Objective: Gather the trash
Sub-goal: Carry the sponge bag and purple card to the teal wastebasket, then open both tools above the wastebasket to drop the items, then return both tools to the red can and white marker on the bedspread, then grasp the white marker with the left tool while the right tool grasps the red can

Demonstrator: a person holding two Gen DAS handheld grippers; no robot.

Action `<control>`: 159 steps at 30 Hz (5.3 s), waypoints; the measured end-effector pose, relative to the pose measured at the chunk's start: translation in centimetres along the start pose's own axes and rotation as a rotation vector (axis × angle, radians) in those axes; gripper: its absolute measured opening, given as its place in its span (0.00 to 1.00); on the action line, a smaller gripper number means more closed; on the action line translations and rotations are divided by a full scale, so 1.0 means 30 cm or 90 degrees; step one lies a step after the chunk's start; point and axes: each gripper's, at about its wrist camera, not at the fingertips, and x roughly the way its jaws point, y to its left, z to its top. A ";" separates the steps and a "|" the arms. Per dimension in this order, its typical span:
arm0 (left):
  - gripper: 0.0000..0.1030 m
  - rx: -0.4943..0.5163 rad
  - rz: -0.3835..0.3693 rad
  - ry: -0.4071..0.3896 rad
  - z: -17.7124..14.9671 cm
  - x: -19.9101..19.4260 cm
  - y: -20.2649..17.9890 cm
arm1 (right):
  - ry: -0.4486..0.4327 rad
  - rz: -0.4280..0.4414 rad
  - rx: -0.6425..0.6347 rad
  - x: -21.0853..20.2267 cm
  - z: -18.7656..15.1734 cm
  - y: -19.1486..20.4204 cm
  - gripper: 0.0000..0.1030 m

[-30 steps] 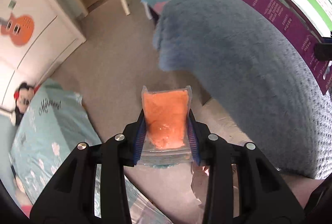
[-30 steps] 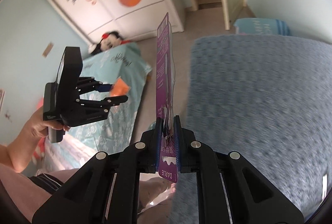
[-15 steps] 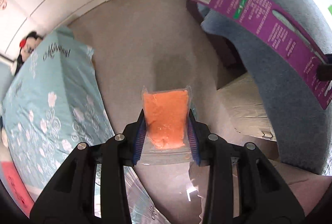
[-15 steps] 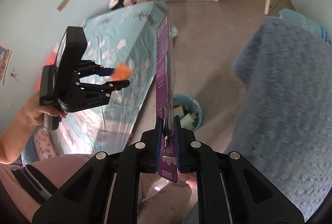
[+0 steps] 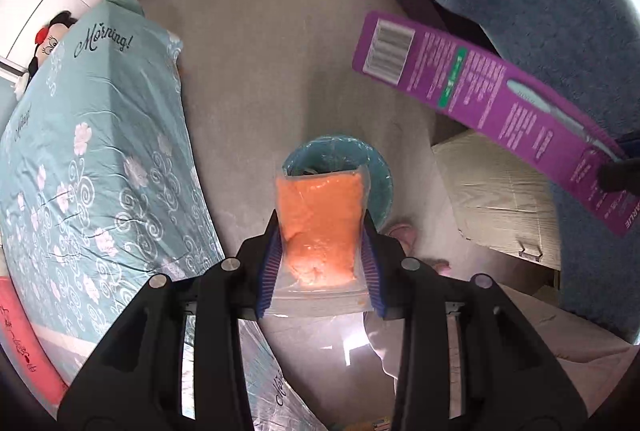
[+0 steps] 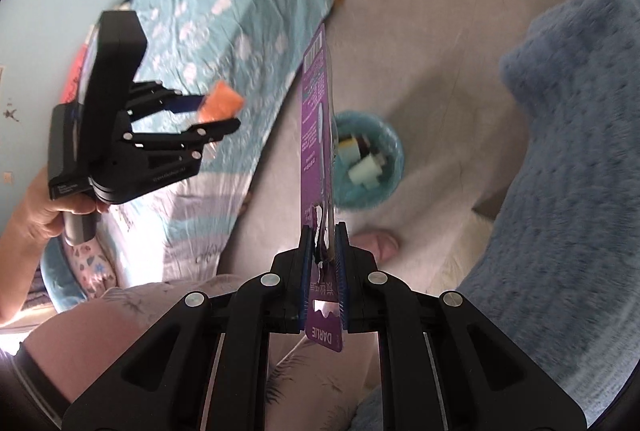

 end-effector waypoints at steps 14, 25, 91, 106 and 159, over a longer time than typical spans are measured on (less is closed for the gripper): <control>0.33 0.010 -0.011 0.034 0.017 0.125 0.000 | 0.105 -0.020 0.034 0.200 0.029 -0.010 0.12; 0.33 0.008 -0.021 0.055 0.019 0.198 0.012 | 0.138 -0.010 0.070 0.262 0.048 -0.022 0.12; 0.93 0.558 -0.189 -0.257 0.140 -0.535 -1.090 | -0.565 -0.214 0.751 -0.851 -1.439 -0.360 0.88; 0.93 0.775 -0.194 -0.251 0.085 -0.562 -1.605 | -0.565 -0.145 1.016 -0.657 -1.907 -0.331 0.88; 0.11 0.999 -0.215 -0.125 0.111 -0.326 -2.114 | -0.580 -0.017 1.129 -0.574 -1.804 -0.645 0.71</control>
